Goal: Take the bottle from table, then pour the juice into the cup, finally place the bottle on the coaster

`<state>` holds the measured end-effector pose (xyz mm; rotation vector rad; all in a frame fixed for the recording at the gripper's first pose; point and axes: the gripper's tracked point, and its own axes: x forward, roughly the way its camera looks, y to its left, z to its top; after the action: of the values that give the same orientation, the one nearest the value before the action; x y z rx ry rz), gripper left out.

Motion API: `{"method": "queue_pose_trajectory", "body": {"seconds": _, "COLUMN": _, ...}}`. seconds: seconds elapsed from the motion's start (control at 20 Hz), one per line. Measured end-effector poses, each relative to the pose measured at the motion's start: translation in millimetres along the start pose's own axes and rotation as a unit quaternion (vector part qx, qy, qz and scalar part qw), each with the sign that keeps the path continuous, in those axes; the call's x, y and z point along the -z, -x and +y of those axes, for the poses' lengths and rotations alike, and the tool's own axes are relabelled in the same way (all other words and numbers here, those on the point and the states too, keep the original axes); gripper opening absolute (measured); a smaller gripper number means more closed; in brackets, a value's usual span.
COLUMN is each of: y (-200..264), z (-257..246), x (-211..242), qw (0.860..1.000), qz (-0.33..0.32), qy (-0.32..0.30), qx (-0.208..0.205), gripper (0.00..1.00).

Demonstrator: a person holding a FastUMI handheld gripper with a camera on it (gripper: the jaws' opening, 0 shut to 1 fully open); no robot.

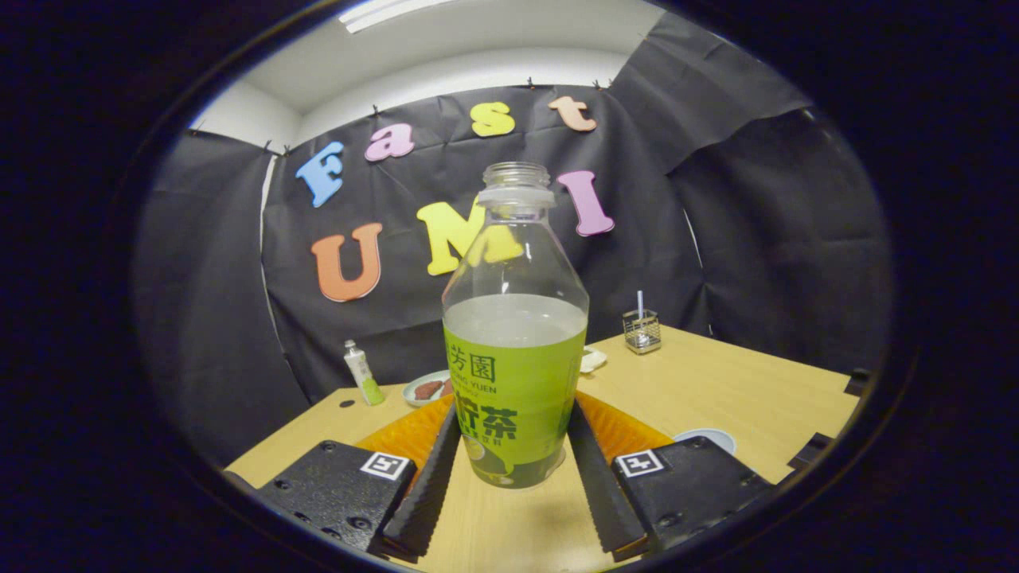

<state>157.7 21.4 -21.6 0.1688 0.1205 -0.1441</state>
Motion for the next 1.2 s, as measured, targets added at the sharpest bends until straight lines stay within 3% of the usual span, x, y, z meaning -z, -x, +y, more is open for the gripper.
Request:
{"method": "queue_pose_trajectory", "body": {"seconds": 0.35, "y": -64.7, "z": 14.9, "x": 22.1, "qw": 0.996, "qz": 0.05, "qy": 0.073, "qx": 0.008, "gripper": 0.8}}
{"method": "queue_pose_trajectory", "body": {"seconds": 0.75, "y": -126.4, "z": 0.7, "x": 44.5, "qw": 0.991, "qz": 0.088, "qy": 0.099, "qx": 0.025, "gripper": 0.81}}
{"method": "queue_pose_trajectory", "body": {"seconds": 1.2, "y": -155.5, "z": 0.3, "x": 76.9, "qw": 0.984, "qz": 0.132, "qy": 0.117, "qx": 0.023, "gripper": 0.82}}
